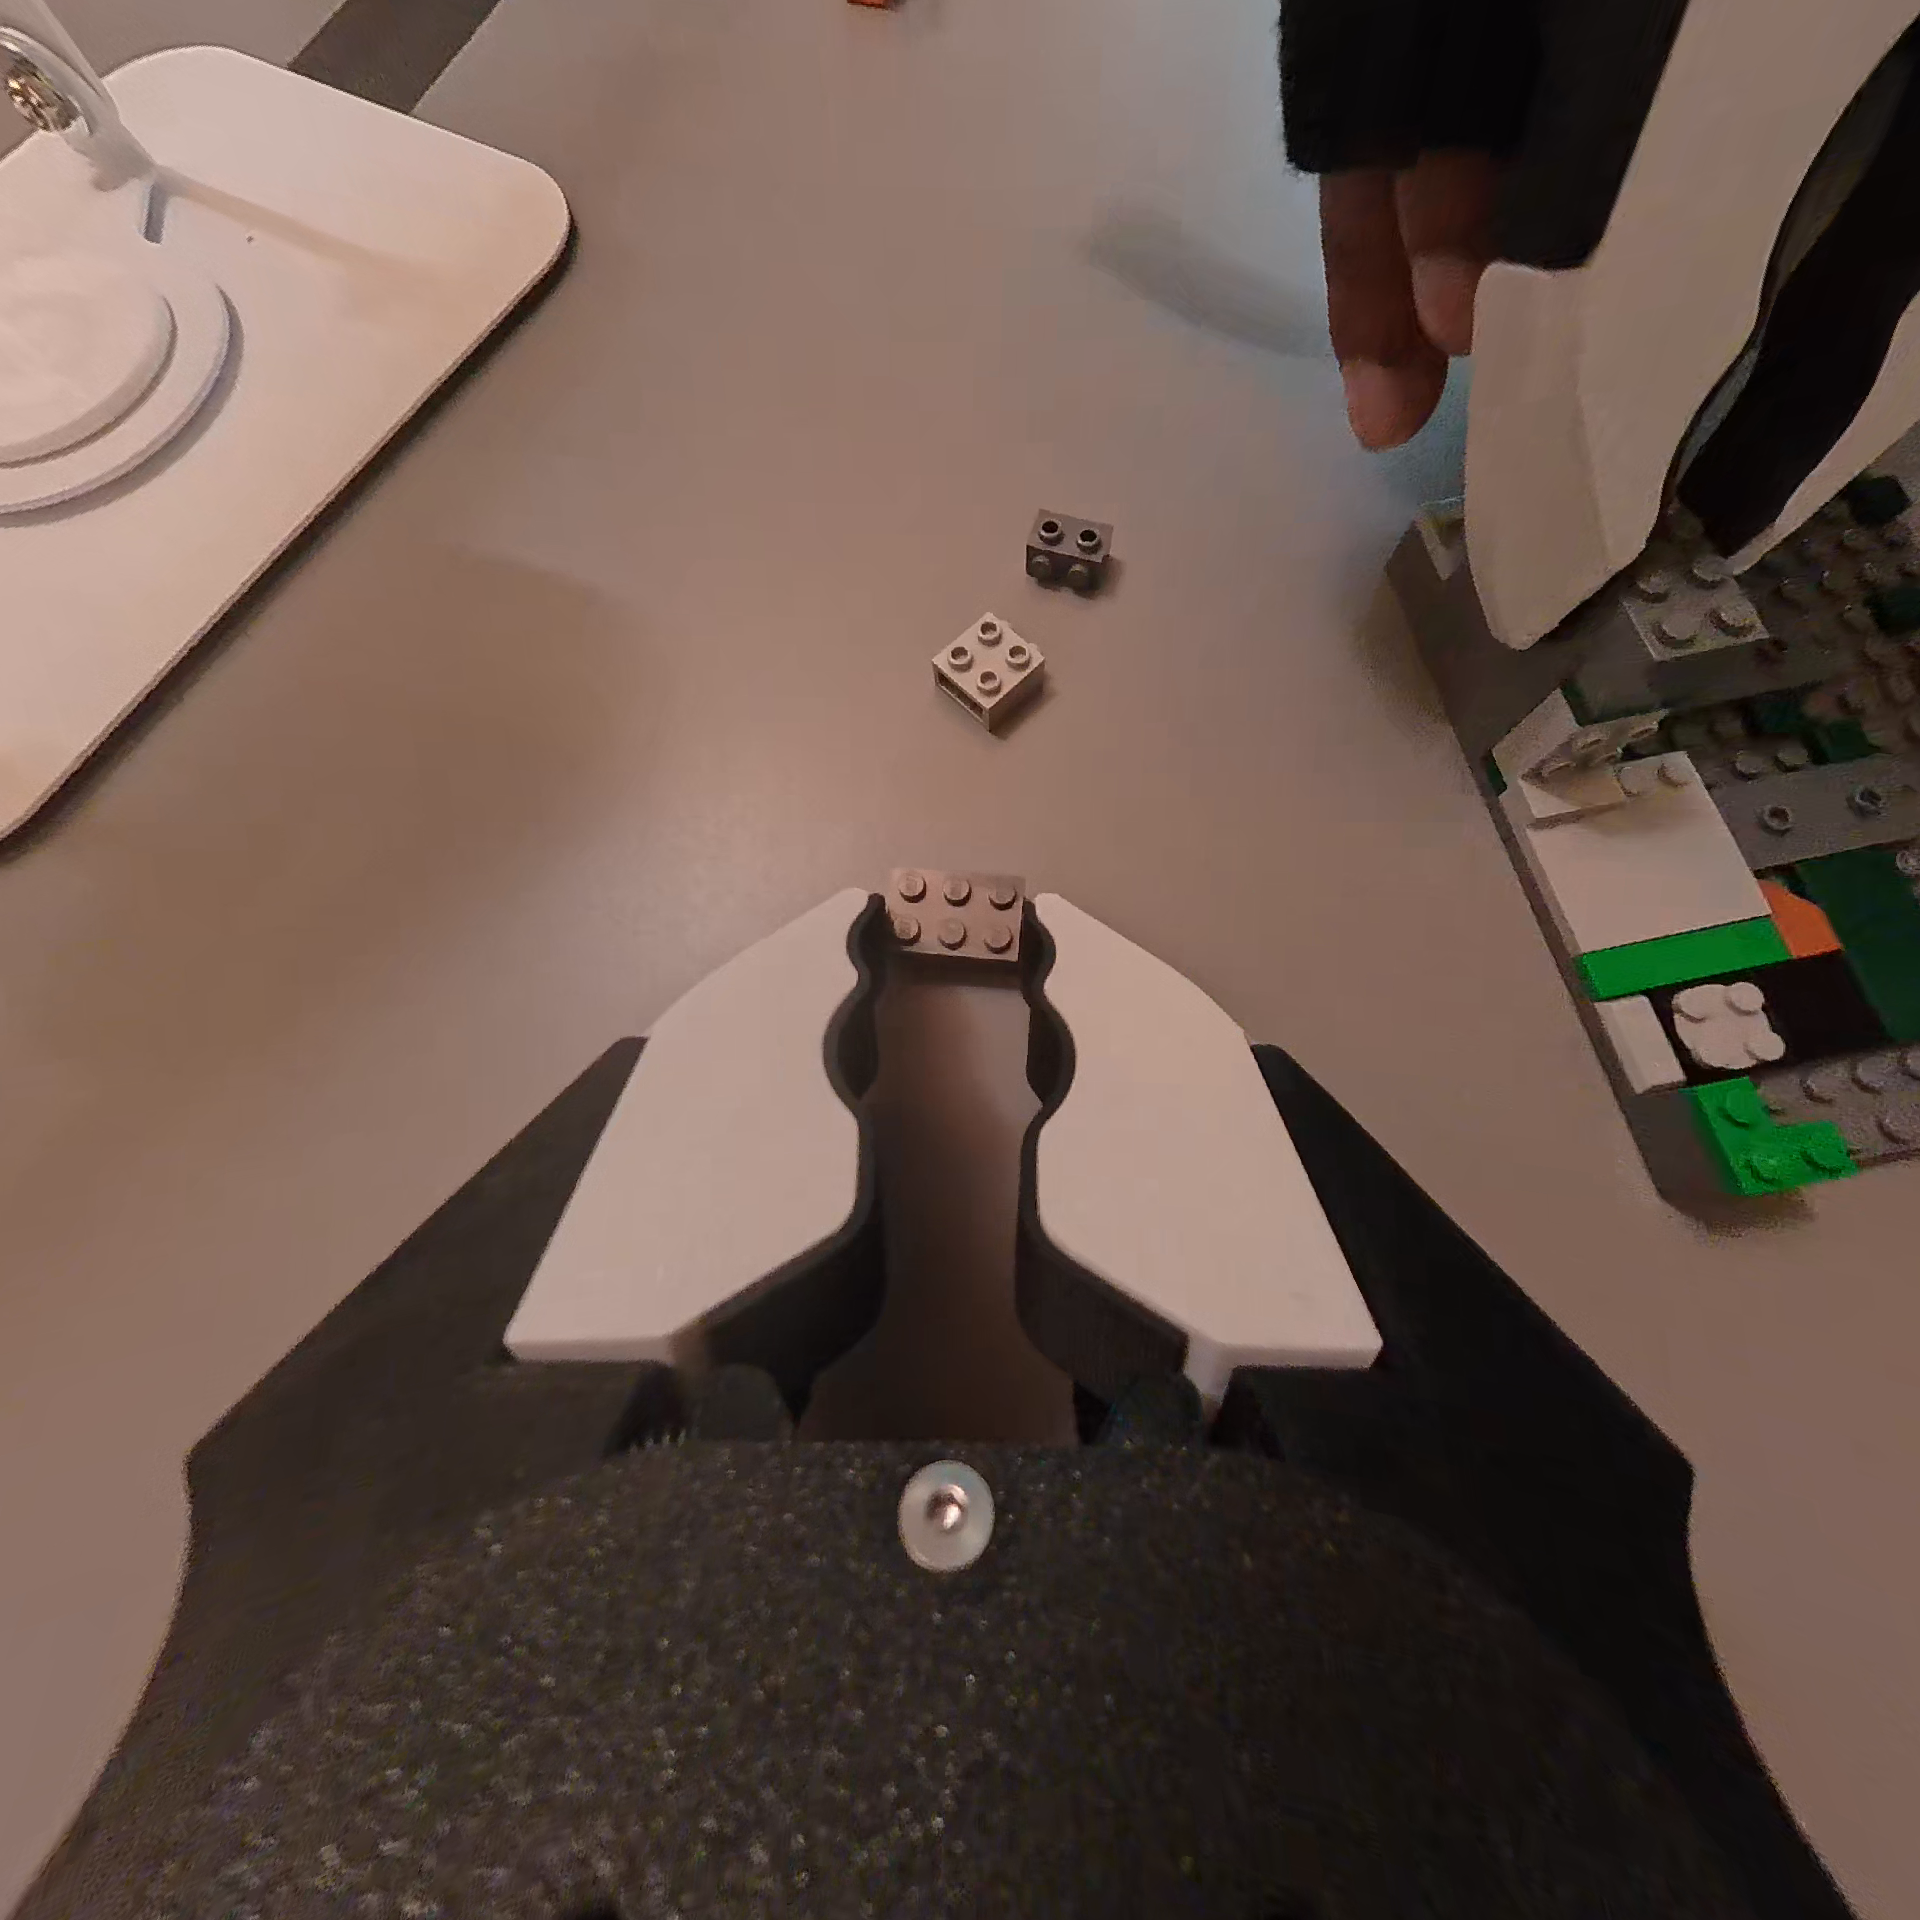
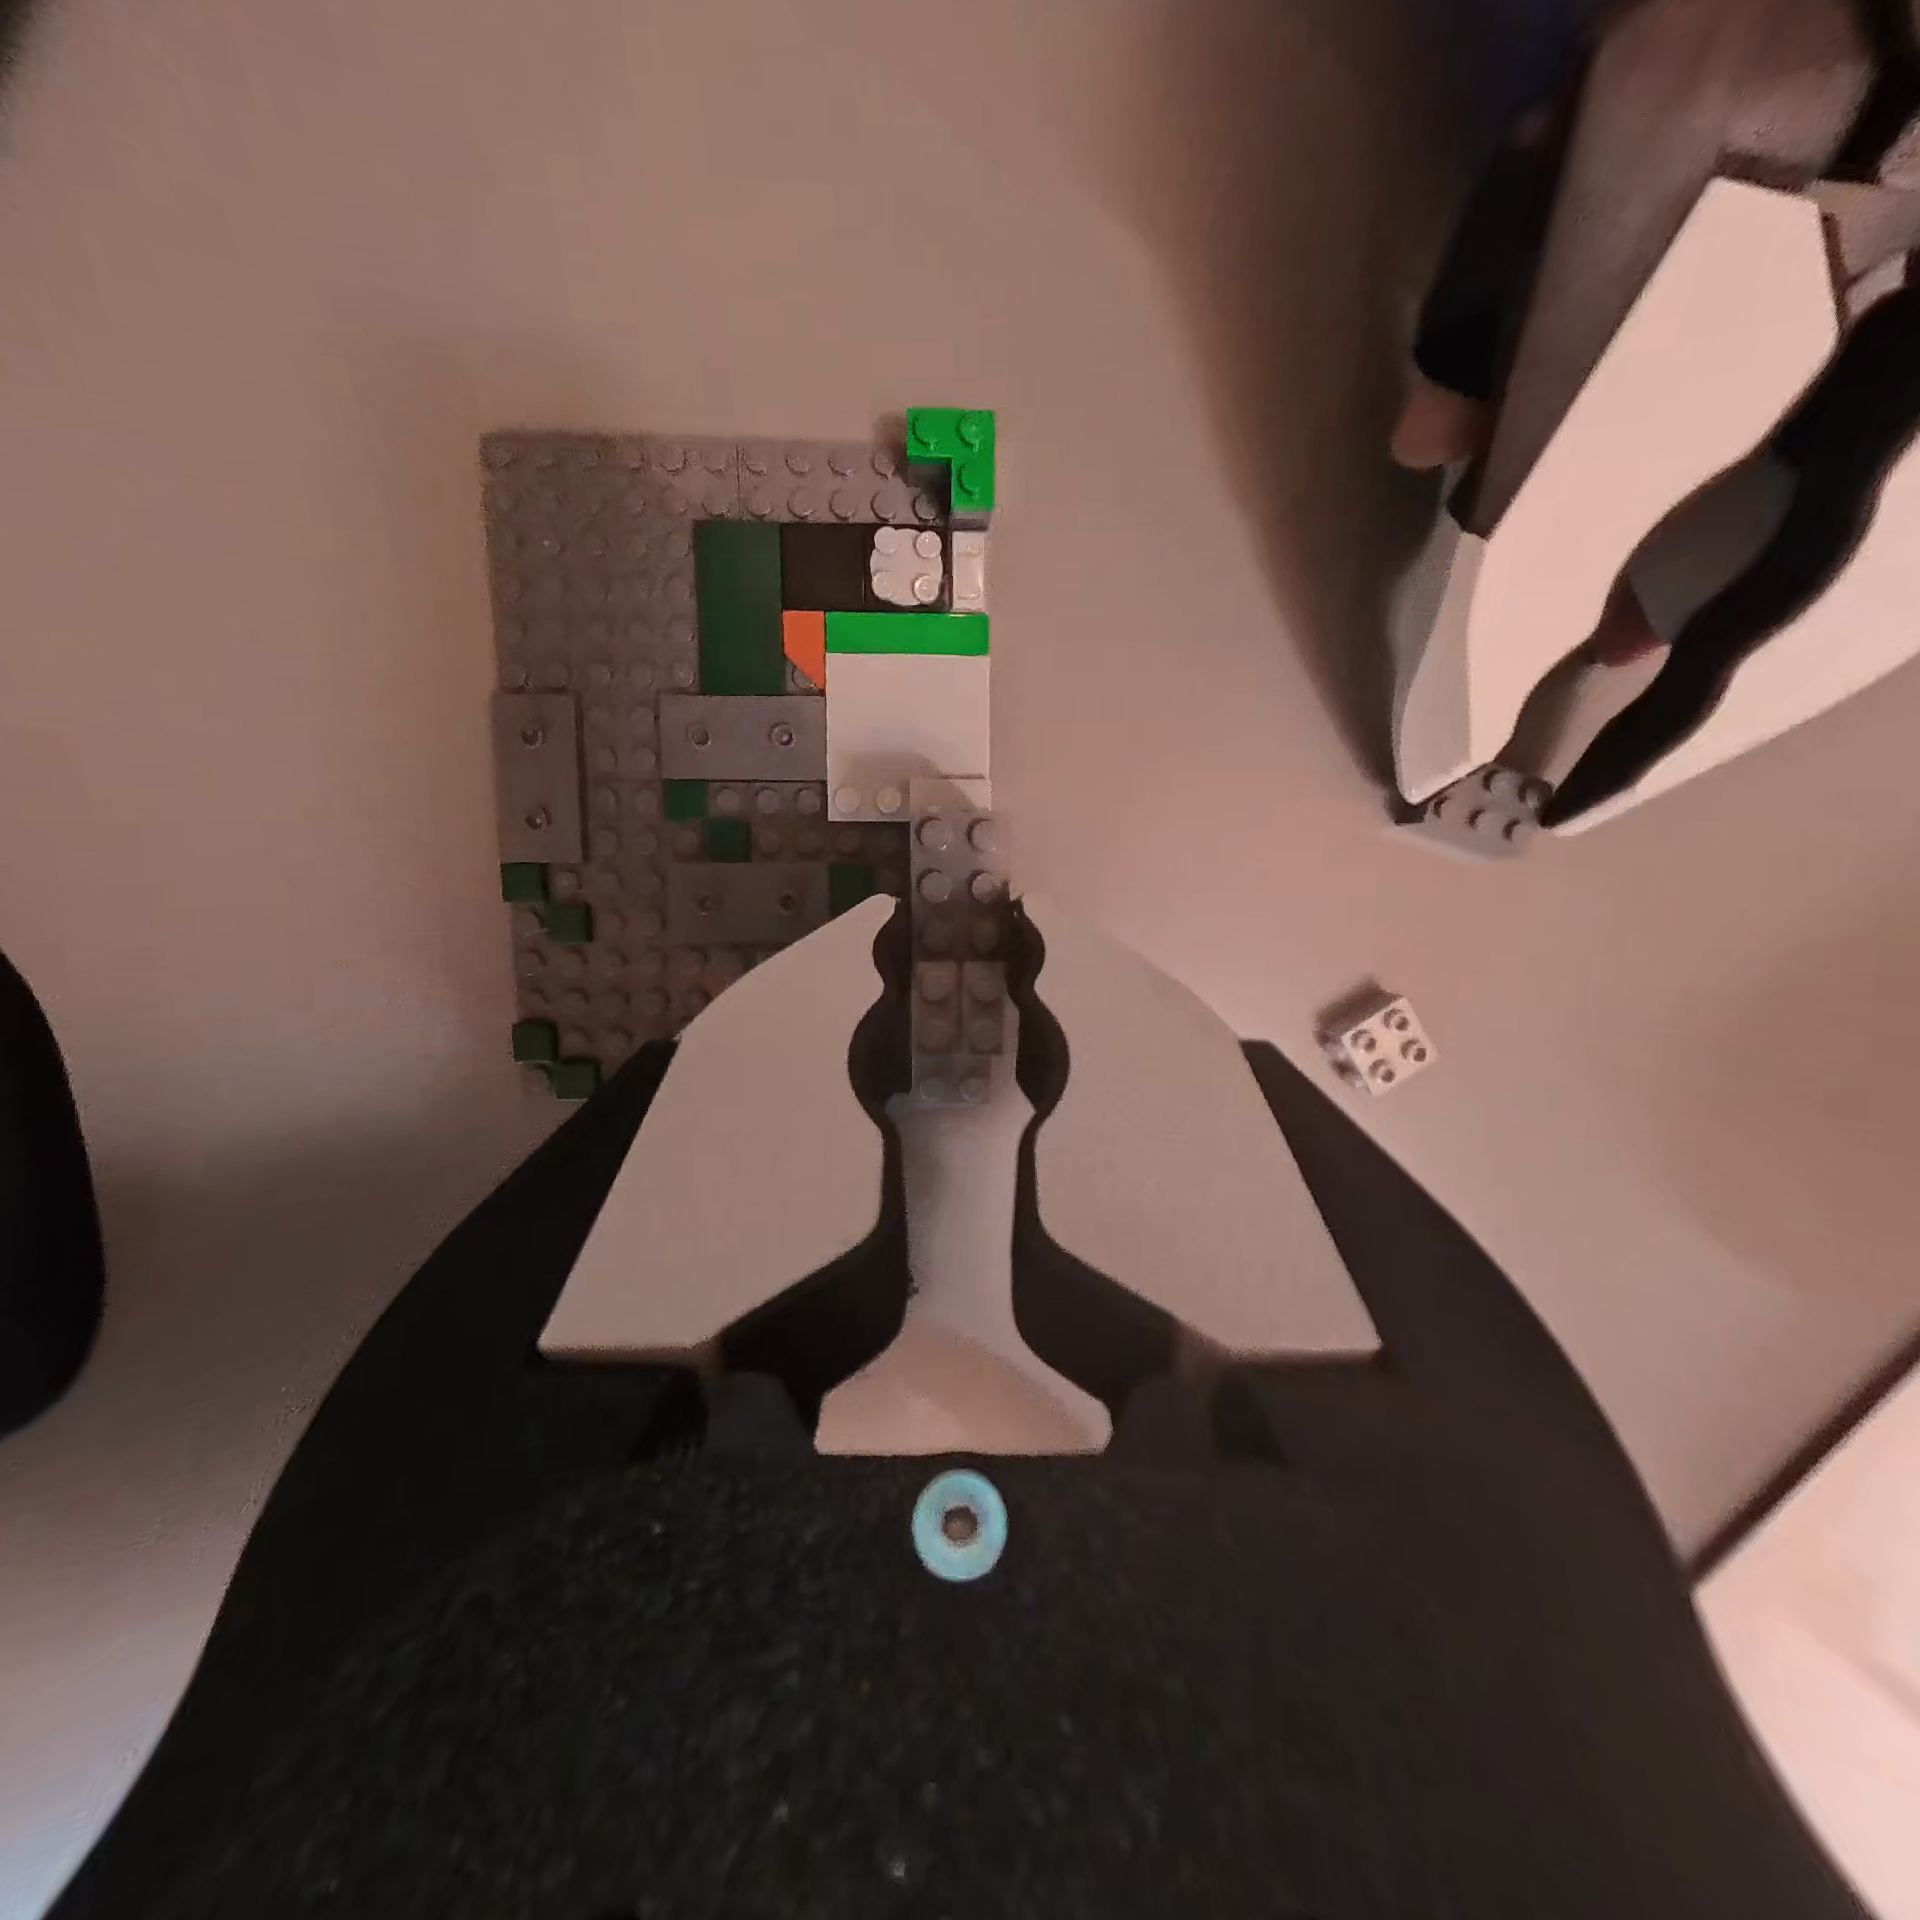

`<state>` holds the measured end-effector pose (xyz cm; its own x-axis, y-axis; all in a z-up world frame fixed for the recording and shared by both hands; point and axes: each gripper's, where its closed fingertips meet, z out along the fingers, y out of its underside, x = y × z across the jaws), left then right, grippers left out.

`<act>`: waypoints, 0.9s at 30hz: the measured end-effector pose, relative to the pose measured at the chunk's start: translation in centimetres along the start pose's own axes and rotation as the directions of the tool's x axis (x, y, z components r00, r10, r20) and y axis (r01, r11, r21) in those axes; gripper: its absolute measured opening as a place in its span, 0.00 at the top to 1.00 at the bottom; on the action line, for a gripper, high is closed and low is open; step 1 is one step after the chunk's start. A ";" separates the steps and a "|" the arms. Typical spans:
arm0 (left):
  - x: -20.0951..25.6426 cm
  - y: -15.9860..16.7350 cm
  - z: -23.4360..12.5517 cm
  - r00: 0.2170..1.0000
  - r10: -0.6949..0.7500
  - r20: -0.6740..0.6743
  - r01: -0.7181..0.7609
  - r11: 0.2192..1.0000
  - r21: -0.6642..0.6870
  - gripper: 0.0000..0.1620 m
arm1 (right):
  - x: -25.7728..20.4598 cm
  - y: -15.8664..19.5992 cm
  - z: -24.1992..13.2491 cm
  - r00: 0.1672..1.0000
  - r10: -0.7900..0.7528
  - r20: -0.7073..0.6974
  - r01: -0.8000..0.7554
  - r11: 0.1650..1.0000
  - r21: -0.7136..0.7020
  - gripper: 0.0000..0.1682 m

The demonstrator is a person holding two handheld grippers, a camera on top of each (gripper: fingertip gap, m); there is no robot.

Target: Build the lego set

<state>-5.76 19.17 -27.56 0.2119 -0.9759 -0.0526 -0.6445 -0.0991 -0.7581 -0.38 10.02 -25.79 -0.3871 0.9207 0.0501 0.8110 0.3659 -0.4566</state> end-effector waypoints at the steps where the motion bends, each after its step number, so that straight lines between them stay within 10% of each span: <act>1: 0.0 0.0 0.0 1.000 0.004 0.006 -0.004 1.000 0.000 0.85 | 0.0 0.0 0.0 1.000 -0.020 0.005 0.020 1.000 -0.010 0.90; 10: 0.0 0.1 0.1 1.000 0.017 0.009 -0.017 1.000 -0.009 0.85 | 1.1 -1.5 -2.8 0.974 0.152 -0.166 -0.128 0.980 0.150 0.78; 27: 0.0 0.2 0.1 0.999 0.039 0.031 -0.039 0.999 -0.015 0.85 | 2.2 -1.4 -8.1 0.545 0.717 -0.435 -0.311 0.655 0.689 0.80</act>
<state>-5.77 19.15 -27.80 0.2094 -0.9724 -0.1026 -0.6633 -0.0641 -0.7456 1.17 12.63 -17.81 0.5607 0.8235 0.0865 0.3492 -0.1405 -0.9264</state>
